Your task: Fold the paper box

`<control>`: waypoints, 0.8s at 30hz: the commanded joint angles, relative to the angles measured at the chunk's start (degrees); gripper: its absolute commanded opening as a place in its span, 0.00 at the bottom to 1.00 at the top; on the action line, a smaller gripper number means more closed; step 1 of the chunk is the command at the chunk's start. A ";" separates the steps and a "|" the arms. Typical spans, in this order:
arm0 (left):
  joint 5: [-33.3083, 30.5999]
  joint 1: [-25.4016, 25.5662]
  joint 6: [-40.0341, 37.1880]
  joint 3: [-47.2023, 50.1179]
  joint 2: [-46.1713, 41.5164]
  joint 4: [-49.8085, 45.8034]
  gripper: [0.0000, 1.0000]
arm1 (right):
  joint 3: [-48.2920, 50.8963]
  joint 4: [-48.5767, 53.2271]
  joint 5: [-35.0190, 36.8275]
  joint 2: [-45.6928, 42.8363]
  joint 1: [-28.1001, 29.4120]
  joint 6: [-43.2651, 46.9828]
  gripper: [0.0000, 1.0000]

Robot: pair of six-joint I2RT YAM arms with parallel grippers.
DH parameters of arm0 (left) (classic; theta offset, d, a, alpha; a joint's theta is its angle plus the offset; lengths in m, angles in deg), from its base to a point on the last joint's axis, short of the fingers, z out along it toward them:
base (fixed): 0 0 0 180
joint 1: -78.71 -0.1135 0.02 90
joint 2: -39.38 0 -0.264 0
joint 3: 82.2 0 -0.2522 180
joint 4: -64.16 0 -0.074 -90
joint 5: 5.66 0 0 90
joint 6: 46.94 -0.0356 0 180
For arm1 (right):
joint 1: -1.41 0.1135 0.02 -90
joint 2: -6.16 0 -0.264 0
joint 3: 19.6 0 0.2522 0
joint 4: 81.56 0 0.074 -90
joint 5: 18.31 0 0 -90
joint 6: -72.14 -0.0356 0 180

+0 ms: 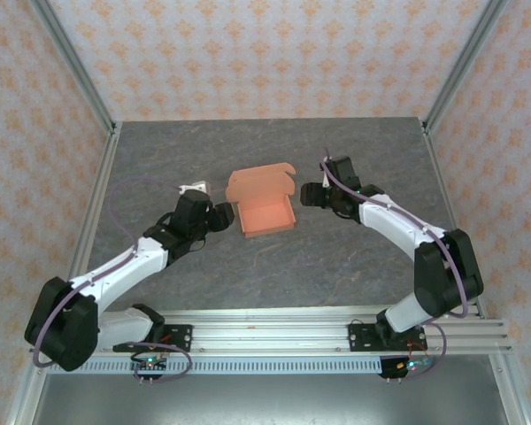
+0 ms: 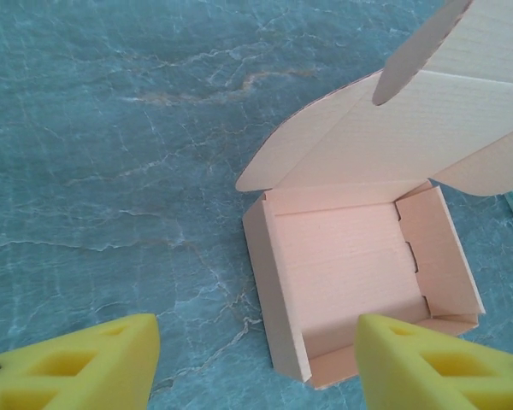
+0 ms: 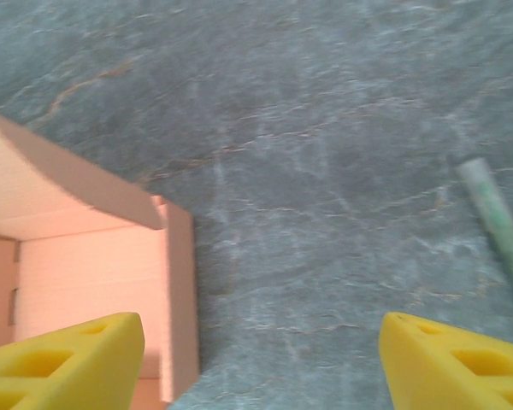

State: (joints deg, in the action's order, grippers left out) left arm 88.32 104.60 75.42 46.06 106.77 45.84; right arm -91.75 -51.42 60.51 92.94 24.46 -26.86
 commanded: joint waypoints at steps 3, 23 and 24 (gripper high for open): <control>0.57 0.37 -2.43 -0.46 -3.70 -1.42 0.62 | -3.44 10.38 11.21 1.28 -6.26 0.15 0.71; 0.69 0.48 -3.22 -2.08 -3.59 -2.47 0.63 | -24.76 25.71 6.27 27.69 -11.71 9.06 0.48; 0.74 0.47 -3.26 -2.13 -3.49 -2.52 0.63 | -25.13 26.03 5.94 28.25 -11.71 9.30 0.47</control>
State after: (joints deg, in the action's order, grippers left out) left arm 89.81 104.60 73.08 45.49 103.15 44.16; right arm -115.01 -29.58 66.94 119.65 12.94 -19.47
